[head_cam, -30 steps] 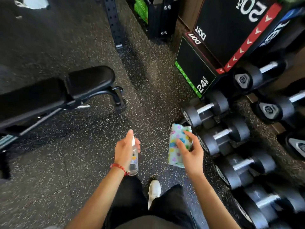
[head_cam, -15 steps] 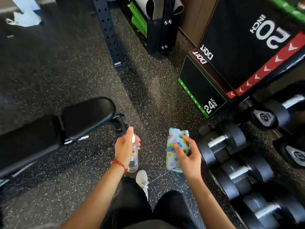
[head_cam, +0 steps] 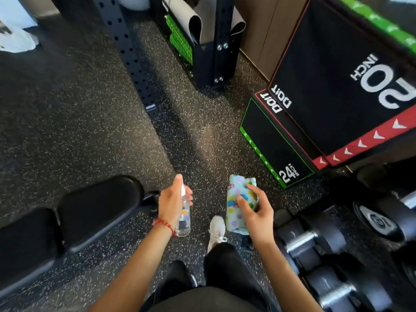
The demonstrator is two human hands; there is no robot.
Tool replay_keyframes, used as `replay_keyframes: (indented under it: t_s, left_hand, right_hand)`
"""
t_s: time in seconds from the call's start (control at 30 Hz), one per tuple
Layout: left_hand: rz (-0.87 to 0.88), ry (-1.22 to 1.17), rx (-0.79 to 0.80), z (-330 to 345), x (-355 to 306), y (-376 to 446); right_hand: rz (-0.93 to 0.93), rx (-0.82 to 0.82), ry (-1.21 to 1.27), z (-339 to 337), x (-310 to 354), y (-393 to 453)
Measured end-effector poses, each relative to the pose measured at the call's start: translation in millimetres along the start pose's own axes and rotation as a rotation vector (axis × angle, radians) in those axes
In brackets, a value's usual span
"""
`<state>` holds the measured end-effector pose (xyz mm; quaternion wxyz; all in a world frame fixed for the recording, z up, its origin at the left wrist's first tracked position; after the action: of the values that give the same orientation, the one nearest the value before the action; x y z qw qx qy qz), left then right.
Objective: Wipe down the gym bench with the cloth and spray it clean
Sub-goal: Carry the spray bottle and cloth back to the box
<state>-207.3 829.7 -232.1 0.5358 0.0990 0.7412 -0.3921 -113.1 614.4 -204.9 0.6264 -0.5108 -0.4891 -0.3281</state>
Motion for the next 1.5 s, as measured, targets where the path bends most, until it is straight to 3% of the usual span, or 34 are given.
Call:
replay_keyframes:
  t_s: [0.47, 0.7, 0.97, 1.2, 1.5]
  left_hand:
    - [0.092, 0.061, 0.099, 120, -149, 155]
    - [0.116, 0.114, 0.260, 180, -210, 253]
    - [0.257, 0.315, 0.440, 252, -287, 340]
    - [0.387, 0.355, 0.583, 334, -332, 354]
    - [0.344, 0.260, 0.718, 463, -368, 334]
  right_hand:
    - [-0.056, -0.059, 0.043, 2, 98, 206]
    - [-0.068, -0.217, 0.038, 11, 126, 292]
    - [-0.094, -0.441, 0.069, 16, 168, 364]
    - [-0.107, -0.666, 0.094, -26, 193, 390]
    - [-0.160, -0.793, 0.125, -115, 226, 421]
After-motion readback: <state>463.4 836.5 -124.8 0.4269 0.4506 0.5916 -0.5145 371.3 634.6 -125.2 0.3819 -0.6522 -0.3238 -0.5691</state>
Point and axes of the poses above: each hand's wrist, its own y-axis towards the middle knuckle, its own z-axis out of the palm, x = y × z, the point moved 7 cm from there along y, towards the middle knuckle, and after that the axes turned 2 degrees about x, right-handed, at the moved point
